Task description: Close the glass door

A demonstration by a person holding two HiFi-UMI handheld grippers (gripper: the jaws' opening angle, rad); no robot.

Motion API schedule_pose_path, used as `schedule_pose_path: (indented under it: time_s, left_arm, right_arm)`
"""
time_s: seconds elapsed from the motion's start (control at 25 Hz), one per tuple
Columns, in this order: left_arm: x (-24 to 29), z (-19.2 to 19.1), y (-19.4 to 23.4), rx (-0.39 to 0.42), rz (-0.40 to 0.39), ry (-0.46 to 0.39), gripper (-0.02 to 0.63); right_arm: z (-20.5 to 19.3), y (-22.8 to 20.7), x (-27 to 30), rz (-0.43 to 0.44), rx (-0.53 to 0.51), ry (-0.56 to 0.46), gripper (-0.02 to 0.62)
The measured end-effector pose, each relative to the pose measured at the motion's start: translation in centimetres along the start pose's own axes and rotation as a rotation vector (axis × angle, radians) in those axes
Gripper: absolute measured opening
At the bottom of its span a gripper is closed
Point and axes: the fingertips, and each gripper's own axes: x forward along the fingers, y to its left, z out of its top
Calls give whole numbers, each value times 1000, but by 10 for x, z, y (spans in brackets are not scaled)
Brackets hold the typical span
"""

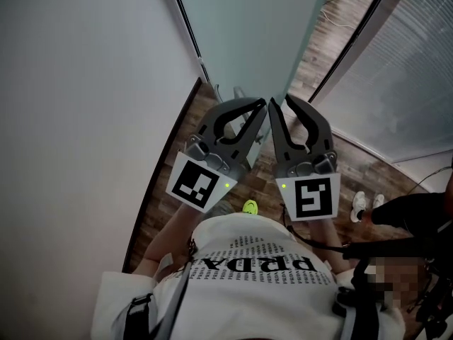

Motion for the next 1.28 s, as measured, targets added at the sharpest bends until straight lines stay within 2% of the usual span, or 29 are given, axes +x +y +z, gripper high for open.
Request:
schedule_pose_path:
  time_s: [0.16,0.28,0.48,0.72,1.0,1.16,1.28]
  left_arm:
    - [7,2,-6,-26,-13,-19,-8]
    - [12,3,-9,-13,-35,-28,-8]
    - [35,9,-13,19,-103,-107,-8]
    - [33,14,-18,27,-140,-89,-8]
    - [27,12,-17,32,-111,-87,-8]
    - [26,16,-16,-3,-58,-116,-8]
    - [24,18,-15,16,-20,-137,-8]
  right_arm:
    - [4,-11,-5,-16,-15,5,61]
    - [2,-17,-12,-37,-17,24,61]
    - [-5,-44,-19,-122,-78,42,61]
    - [-11,-53,-23,-149,-55,83,61]
    - [-7,-53,-22,-134,-91,63,61]
    - [-4,-47,-21,-93,-116,23,61]
    - [-3,-44,-19,-60,-156,12,61]
